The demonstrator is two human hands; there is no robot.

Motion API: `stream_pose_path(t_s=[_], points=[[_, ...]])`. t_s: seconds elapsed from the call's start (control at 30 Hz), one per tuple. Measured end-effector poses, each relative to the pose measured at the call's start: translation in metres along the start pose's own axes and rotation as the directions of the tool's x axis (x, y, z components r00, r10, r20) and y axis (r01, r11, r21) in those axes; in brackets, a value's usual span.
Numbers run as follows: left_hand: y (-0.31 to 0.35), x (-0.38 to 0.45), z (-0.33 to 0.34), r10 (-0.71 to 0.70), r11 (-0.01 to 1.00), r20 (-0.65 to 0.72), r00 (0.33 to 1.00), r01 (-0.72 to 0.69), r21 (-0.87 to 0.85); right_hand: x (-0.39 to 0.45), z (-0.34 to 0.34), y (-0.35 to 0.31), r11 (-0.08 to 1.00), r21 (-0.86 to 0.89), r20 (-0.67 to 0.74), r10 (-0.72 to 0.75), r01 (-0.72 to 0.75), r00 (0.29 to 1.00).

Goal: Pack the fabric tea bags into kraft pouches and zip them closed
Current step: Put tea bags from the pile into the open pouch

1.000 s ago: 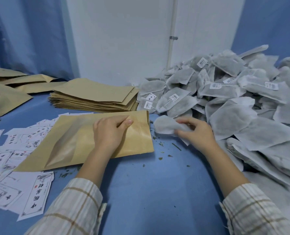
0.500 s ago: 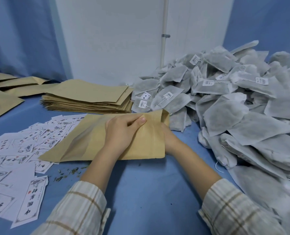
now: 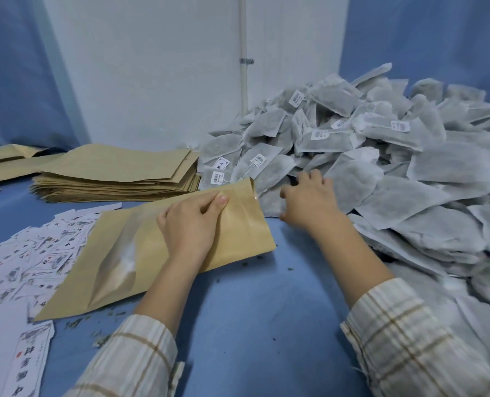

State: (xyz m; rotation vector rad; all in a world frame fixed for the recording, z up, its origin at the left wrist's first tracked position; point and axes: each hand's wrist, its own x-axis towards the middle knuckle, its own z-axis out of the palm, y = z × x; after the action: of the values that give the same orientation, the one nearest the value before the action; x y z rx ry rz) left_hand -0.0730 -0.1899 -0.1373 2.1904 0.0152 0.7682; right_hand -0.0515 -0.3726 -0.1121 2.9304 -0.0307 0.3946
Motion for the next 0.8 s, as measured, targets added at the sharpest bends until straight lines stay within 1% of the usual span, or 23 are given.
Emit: stream_pose_path(t_s=[0.07,0.13,0.17,0.2,0.27,0.33,0.4,0.47,0.5,0.57,0.6,0.67,0.73,0.77,0.8], points=[[0.008,0.003,0.006,-0.016,1.000,0.001,1.000,0.016,0.005,0.000,0.002,0.008,0.995,-0.010,-0.088,0.095,-0.097,0.992],[0.017,0.007,0.015,-0.025,0.999,0.018,1.000,0.025,0.021,0.000,0.003,0.016,0.981,0.041,-0.197,0.196,-0.191,0.961],[0.022,0.008,0.019,-0.023,0.999,0.025,0.999,0.022,0.028,0.000,0.002,0.020,0.968,0.078,-0.208,0.250,-0.239,0.946],[0.028,0.009,0.025,-0.018,0.999,0.030,0.999,0.017,0.029,0.000,0.001,0.024,0.949,0.114,-0.186,0.312,-0.295,0.932],[0.040,0.008,0.035,-0.001,1.000,0.037,0.999,0.001,0.016,0.000,-0.001,0.034,0.896,0.177,-0.100,0.428,-0.407,0.898],[0.047,0.005,0.044,0.017,1.000,0.036,0.999,-0.017,0.009,0.000,-0.004,0.045,0.847,0.255,-0.031,0.490,-0.467,0.871],[0.049,0.003,0.050,0.030,1.000,0.030,0.999,-0.030,0.003,0.001,-0.003,0.055,0.820,0.377,-0.062,0.486,-0.430,0.872],[0.044,0.003,0.052,0.044,0.999,0.034,0.998,-0.044,-0.002,0.001,-0.002,0.062,0.772,0.537,-0.131,0.475,-0.341,0.870],[0.041,0.004,0.052,0.047,0.999,0.045,0.998,-0.047,-0.001,0.000,-0.003,0.066,0.705,0.640,-0.140,0.498,-0.306,0.856],[0.035,0.006,0.050,0.036,0.999,0.076,0.996,-0.036,-0.011,0.000,-0.009,0.071,0.499,0.836,-0.099,0.544,-0.227,0.833],[0.033,0.007,0.048,0.029,0.999,0.084,0.996,-0.028,-0.022,0.000,-0.011,0.073,0.427,0.885,-0.092,0.547,-0.183,0.832],[0.031,0.008,0.045,0.026,0.999,0.086,0.996,-0.021,-0.048,-0.001,-0.011,0.069,0.362,0.922,-0.070,0.510,-0.140,0.857],[0.033,0.009,0.044,0.033,0.996,0.084,0.996,-0.026,-0.084,-0.002,-0.006,0.051,0.326,0.937,-0.033,0.435,-0.123,0.900],[0.035,0.008,0.044,0.040,0.994,0.083,0.996,-0.031,-0.105,-0.001,-0.003,0.038,0.323,0.939,-0.019,0.387,-0.116,0.922],[0.036,0.008,0.043,0.046,0.991,0.082,0.996,-0.035,-0.128,-0.001,0.001,0.026,0.346,0.933,-0.013,0.322,-0.105,0.946]])
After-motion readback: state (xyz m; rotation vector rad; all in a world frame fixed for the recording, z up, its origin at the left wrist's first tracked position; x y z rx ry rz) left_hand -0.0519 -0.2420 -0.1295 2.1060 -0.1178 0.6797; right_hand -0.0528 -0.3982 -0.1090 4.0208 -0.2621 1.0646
